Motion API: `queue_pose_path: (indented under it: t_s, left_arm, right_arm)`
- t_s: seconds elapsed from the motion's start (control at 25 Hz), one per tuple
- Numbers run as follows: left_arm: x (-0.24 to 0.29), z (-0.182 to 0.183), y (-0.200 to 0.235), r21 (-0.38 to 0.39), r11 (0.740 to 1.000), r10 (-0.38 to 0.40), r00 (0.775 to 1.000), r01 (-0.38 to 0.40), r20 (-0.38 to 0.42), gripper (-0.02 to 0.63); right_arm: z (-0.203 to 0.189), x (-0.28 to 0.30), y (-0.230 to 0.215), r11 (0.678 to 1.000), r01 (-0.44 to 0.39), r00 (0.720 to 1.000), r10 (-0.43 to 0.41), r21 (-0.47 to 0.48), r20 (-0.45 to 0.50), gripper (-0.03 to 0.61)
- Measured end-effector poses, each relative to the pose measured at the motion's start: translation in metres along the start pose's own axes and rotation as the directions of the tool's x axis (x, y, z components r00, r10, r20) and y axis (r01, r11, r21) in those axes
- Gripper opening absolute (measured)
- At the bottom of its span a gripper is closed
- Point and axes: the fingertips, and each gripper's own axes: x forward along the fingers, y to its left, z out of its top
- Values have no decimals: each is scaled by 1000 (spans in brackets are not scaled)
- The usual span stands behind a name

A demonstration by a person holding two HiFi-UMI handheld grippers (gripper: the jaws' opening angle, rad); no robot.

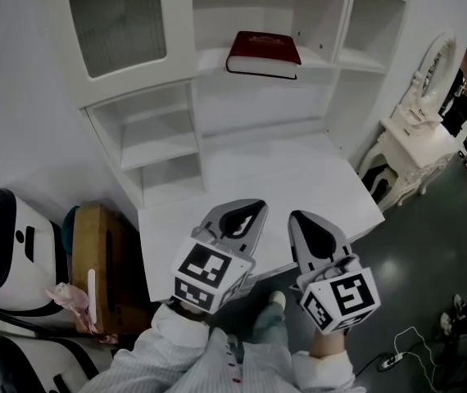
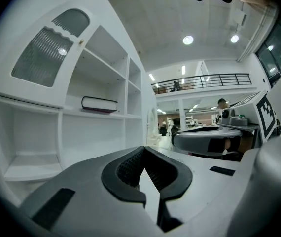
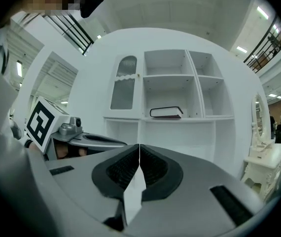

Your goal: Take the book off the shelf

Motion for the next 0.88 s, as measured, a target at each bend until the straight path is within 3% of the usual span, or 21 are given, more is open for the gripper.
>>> queue_pose_path:
  t_s: [0.48,0.88]
  left_arm:
    - [106,23,40,-8,991,131,991,-131,12,9]
    - [169,46,66,-35,953,302,953,-301,22,9]
  right_arm:
    - [10,67,-101,990,-135,990,136,-29,27,15]
    - [18,112,-167,951,-301,953,303,-71,9,15]
